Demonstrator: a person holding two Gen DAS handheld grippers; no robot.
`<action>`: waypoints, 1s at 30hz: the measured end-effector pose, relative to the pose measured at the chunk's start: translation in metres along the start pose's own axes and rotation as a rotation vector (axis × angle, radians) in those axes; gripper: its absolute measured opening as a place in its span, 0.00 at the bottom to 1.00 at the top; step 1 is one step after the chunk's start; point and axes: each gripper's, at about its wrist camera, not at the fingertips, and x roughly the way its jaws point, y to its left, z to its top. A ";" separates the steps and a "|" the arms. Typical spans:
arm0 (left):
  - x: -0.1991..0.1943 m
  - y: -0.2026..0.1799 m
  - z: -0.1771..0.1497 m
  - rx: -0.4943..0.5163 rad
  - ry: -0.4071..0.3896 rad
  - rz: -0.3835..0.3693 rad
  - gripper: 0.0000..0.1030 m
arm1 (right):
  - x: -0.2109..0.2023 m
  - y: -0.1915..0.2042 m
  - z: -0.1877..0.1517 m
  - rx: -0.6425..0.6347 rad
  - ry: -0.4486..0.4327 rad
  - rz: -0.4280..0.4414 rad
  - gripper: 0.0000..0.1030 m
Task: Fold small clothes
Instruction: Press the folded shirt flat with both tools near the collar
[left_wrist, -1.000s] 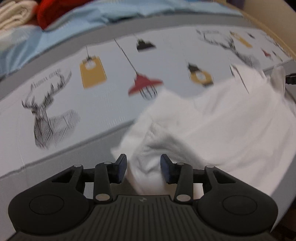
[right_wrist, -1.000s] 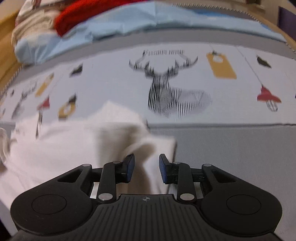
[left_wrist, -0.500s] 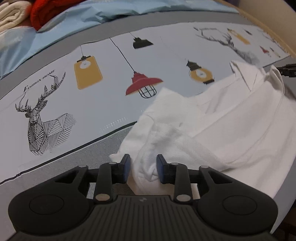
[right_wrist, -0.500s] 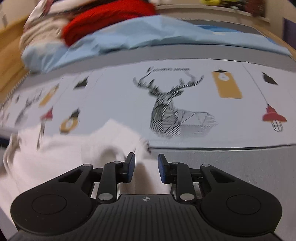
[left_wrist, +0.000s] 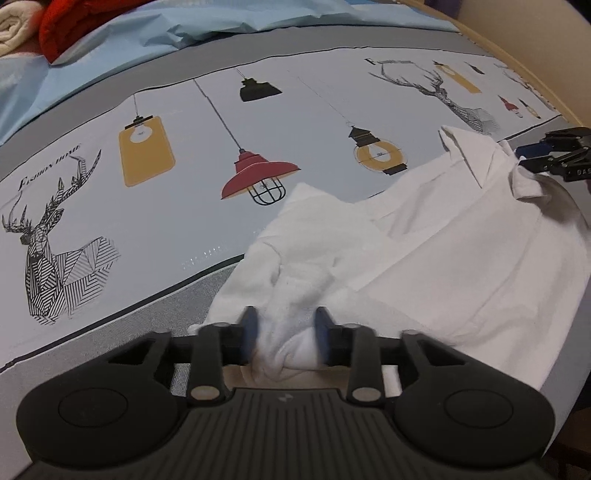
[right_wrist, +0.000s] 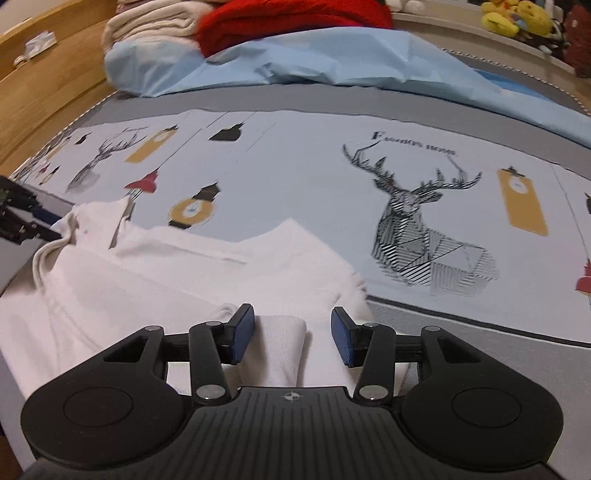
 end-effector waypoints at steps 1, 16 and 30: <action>0.000 0.000 0.000 0.006 -0.001 -0.002 0.19 | 0.001 0.002 -0.001 -0.012 0.006 0.003 0.47; -0.039 0.058 0.010 -0.333 -0.196 0.064 0.05 | -0.023 -0.055 0.008 0.430 -0.203 -0.045 0.00; -0.012 0.062 0.006 -0.406 -0.065 0.052 0.36 | 0.009 -0.059 0.003 0.469 -0.057 -0.047 0.38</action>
